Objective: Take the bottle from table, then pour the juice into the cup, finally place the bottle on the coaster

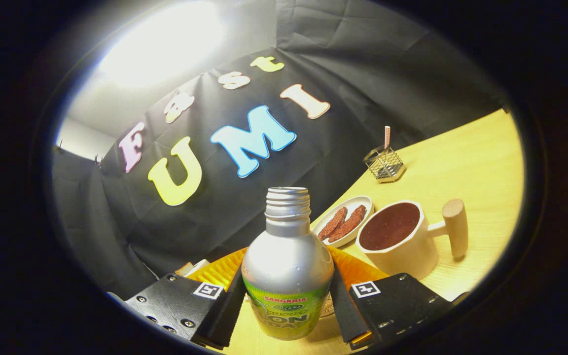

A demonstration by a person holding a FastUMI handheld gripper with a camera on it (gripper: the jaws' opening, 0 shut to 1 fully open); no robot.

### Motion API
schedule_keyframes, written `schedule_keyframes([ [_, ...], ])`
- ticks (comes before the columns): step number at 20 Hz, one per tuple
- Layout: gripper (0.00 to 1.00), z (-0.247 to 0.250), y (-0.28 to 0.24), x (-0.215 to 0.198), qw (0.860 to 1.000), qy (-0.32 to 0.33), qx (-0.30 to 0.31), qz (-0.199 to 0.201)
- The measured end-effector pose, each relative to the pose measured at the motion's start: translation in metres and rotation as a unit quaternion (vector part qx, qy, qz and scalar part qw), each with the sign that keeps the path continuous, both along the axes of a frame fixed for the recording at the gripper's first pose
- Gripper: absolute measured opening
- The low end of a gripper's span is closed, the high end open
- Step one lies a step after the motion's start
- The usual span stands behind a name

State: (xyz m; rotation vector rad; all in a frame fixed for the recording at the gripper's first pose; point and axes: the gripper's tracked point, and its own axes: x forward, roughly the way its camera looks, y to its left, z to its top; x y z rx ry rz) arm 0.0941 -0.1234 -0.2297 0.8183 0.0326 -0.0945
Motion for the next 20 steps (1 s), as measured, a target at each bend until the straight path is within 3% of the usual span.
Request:
schedule_keyframes([
  [9,0.79,0.006,0.007,0.01,0.992,-0.018,0.122,0.001],
  [20,0.79,0.008,0.007,0.025,0.965,-0.04,0.257,-0.012],
])
